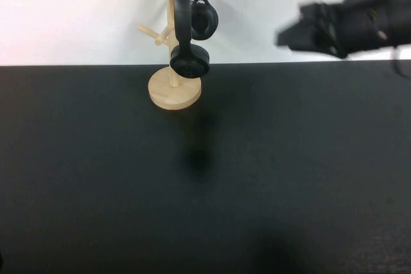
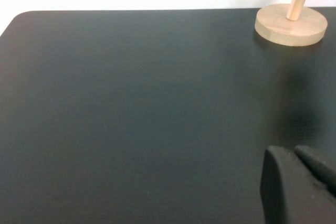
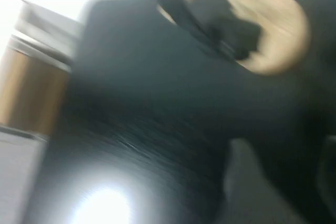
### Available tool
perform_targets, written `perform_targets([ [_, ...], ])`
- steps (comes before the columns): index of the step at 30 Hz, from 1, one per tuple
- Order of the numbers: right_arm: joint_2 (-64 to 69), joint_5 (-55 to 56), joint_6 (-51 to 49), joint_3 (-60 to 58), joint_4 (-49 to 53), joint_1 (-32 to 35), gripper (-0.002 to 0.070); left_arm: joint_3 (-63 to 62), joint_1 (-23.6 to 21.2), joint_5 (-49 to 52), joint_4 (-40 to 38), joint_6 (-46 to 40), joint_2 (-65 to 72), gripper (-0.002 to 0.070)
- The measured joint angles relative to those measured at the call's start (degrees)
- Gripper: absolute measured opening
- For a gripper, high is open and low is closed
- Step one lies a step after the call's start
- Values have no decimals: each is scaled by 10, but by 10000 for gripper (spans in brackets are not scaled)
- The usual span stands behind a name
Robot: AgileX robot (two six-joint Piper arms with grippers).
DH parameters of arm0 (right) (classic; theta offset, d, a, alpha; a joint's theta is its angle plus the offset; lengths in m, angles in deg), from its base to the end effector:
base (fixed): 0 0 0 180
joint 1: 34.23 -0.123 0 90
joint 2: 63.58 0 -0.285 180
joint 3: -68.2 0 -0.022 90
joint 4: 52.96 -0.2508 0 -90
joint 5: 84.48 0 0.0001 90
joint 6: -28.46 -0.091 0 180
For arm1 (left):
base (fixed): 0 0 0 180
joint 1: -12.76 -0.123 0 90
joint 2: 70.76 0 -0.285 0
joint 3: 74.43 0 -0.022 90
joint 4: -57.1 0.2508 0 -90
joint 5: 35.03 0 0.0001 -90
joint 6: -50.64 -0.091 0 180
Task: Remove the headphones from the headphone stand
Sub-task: Pick up the headphones from the headphone stand
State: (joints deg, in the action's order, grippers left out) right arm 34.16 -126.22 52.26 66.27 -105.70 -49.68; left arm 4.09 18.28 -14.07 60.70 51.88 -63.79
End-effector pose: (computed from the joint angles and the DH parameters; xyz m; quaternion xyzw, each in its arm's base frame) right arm 0.3245 0.1398 0.3374 -0.0814 0.8687 0.3660 0.3236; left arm 0.0526 -0.0030 0.1734 0.0467 0.7994 -0.0088 0.5989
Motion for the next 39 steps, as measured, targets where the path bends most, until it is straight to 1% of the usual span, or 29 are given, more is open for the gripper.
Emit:
perform_targets([
  [3, 40, 4, 19, 51, -69, -10, 365, 0, 0, 0, 0, 0, 0, -4],
  [4, 55, 6, 23, 67, -86, -13, 392, 0, 0, 0, 0, 0, 0, -4],
  [7, 96, 11, 34, 111, -116, -28, 429, 0, 0, 0, 0, 0, 0, -4],
  [13, 181, 16, 37, 206, -138, -62, 443, 0, 0, 0, 0, 0, 0, -4],
  [21, 268, 30, 37, 308, -147, -67, 444, 0, 0, 0, 0, 0, 0, -4],
  [29, 297, 74, 76, 332, -166, -74, 444, 0, 0, 0, 0, 0, 0, -4],
  [39, 330, 101, 124, 350, -208, -94, 444, 0, 0, 0, 0, 0, 0, -4],
])
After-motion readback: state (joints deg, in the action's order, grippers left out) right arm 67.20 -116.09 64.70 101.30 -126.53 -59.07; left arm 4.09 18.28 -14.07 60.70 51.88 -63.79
